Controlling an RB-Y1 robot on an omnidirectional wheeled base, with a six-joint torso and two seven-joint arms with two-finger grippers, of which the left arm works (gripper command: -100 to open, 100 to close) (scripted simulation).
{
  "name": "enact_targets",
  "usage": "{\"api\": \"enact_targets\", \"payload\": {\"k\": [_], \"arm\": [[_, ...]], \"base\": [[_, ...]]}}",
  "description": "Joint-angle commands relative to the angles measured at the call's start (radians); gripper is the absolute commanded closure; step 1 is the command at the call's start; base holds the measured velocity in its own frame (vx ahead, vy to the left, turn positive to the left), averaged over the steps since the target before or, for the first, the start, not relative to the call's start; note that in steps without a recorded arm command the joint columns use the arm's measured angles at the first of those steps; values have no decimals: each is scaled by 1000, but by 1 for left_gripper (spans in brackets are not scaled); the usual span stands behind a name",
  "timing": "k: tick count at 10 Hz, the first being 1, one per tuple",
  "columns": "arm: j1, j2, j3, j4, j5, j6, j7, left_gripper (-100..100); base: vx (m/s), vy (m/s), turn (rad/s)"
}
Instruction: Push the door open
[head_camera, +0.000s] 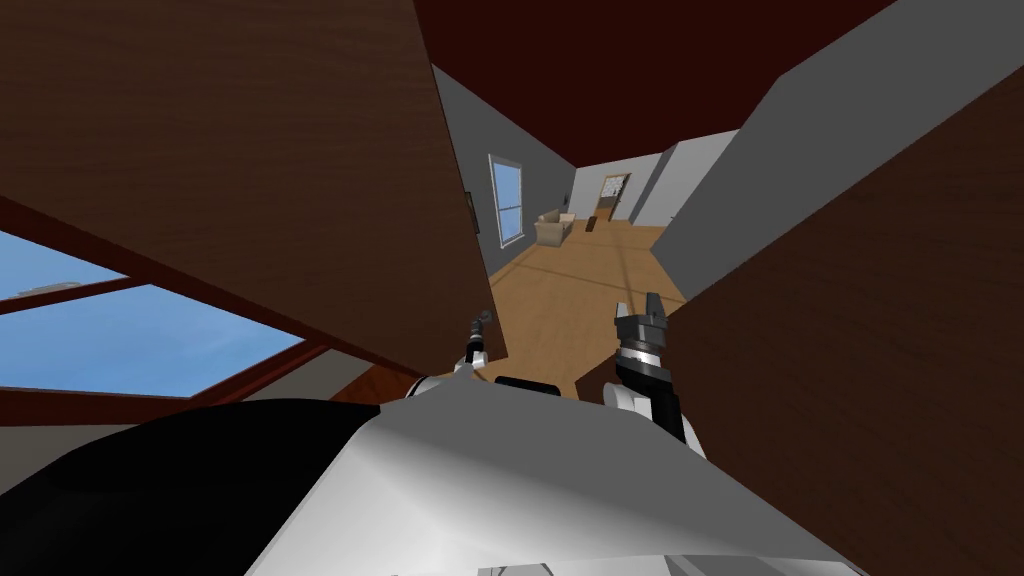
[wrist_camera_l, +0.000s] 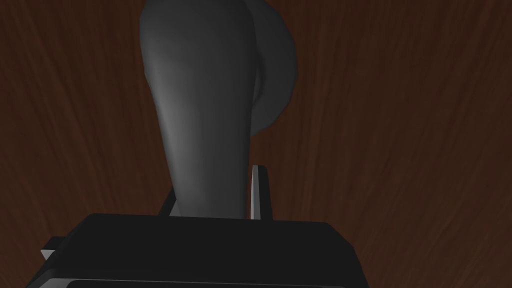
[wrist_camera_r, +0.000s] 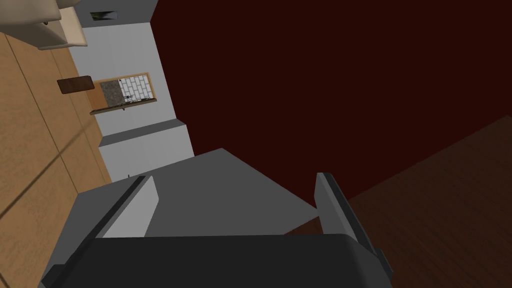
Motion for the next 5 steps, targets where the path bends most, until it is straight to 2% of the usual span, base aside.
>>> {"api": "enact_targets", "payload": {"k": [1,2,3,5], "arm": [[40,1,4,-50,1,32,-11,100],[40,1,4,-76,1,32,-11,100],[37,-6,28,-76,16,27,-34,100],[37,-6,28,-71,16,27,-34,100]], "base": [[2,8,-21],[-28,4,-8],[113,-21,93],[122,-18,37]]}}
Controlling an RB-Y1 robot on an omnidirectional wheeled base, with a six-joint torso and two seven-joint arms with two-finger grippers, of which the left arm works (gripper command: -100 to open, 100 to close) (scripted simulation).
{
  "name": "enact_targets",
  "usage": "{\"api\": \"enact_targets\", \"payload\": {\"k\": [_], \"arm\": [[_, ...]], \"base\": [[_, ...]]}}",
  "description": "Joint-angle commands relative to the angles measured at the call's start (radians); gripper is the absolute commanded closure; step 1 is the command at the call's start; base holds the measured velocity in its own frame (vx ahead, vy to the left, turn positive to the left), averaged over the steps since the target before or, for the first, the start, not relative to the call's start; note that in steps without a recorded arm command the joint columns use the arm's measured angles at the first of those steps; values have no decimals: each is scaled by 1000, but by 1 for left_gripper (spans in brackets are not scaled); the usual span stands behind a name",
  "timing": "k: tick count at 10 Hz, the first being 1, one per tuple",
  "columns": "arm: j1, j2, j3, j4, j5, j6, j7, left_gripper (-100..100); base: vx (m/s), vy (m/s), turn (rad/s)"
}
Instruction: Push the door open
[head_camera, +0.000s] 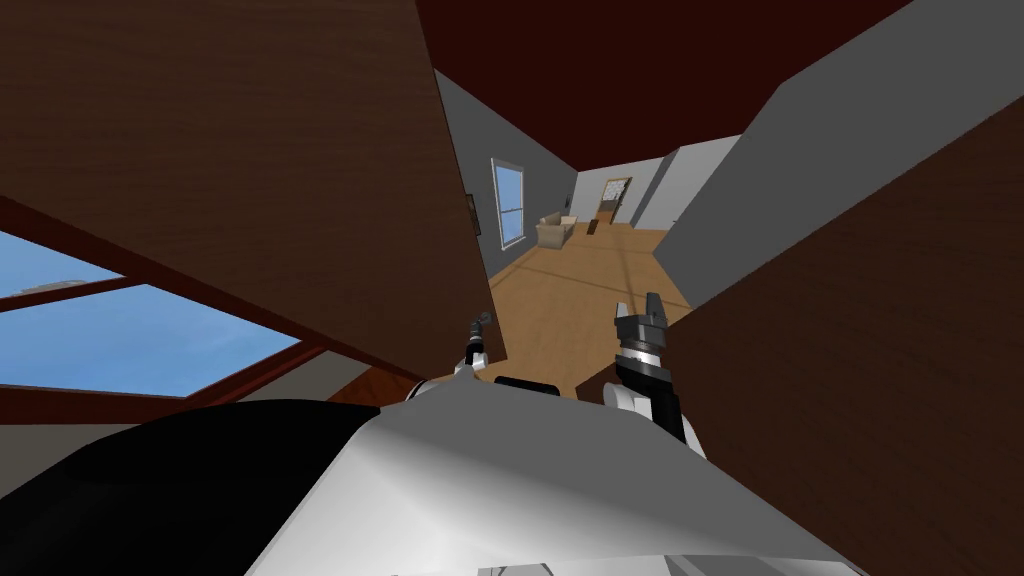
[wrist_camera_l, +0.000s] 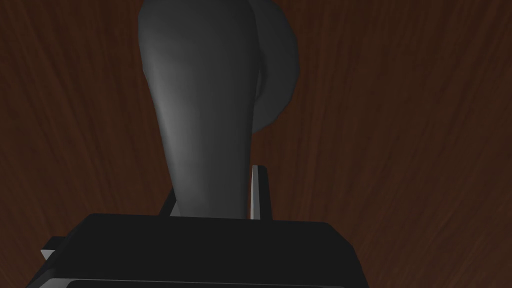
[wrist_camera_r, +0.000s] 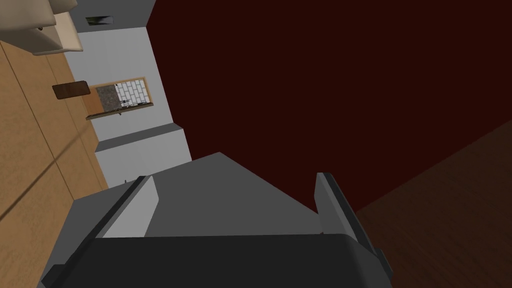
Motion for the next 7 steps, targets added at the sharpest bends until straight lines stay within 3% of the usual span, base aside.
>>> {"api": "enact_targets", "payload": {"k": [1,2,6,7], "arm": [[11,11,9,-43,3,10,-7,100],[8,1,32,-42,18,4,-29,100],[6,-14,59,-42,36,-2,-56,100],[4,-29,79,-42,49,-7,-75,100]], "base": [[25,7,6],[124,10,44],[177,-15,63],[199,-14,90]]}}
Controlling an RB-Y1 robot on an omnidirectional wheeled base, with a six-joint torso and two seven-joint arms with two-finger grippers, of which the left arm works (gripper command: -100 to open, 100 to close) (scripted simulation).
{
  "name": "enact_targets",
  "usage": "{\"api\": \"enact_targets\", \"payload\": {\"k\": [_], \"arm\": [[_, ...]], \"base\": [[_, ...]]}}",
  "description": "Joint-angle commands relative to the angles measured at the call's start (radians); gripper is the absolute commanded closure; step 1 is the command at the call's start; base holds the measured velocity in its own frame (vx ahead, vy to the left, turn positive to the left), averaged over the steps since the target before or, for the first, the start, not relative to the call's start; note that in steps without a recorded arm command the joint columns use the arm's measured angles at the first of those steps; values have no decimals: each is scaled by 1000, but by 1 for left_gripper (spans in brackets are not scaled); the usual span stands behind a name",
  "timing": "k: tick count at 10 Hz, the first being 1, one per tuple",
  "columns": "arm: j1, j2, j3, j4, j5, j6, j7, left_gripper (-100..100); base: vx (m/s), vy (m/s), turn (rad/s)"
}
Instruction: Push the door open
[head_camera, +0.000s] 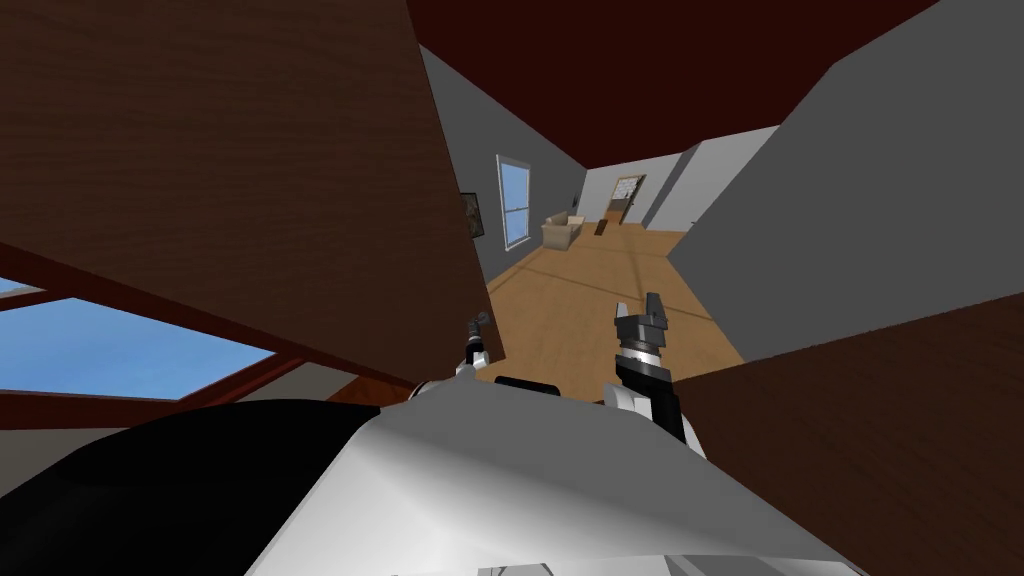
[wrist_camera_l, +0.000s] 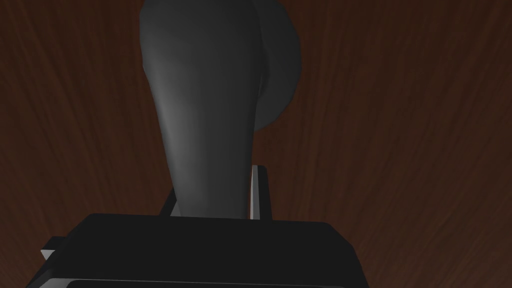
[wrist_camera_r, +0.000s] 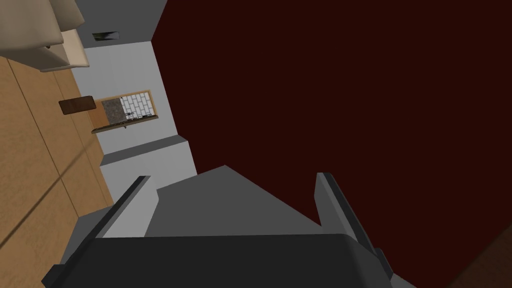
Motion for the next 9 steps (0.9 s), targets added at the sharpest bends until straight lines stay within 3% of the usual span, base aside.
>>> {"api": "enact_targets", "payload": {"k": [1,6,7,8,9], "arm": [[11,-3,15,-36,7,4,-17,100],[7,-58,63,-35,38,-8,-64,100],[16,-44,65,-34,39,-7,-59,100],[15,-19,87,-36,56,-12,-72,100],[15,-16,91,-36,59,-13,-74,100]], "base": [[166,-29,57],[181,-26,74],[55,-4,45],[135,-24,29],[197,-10,42]]}}
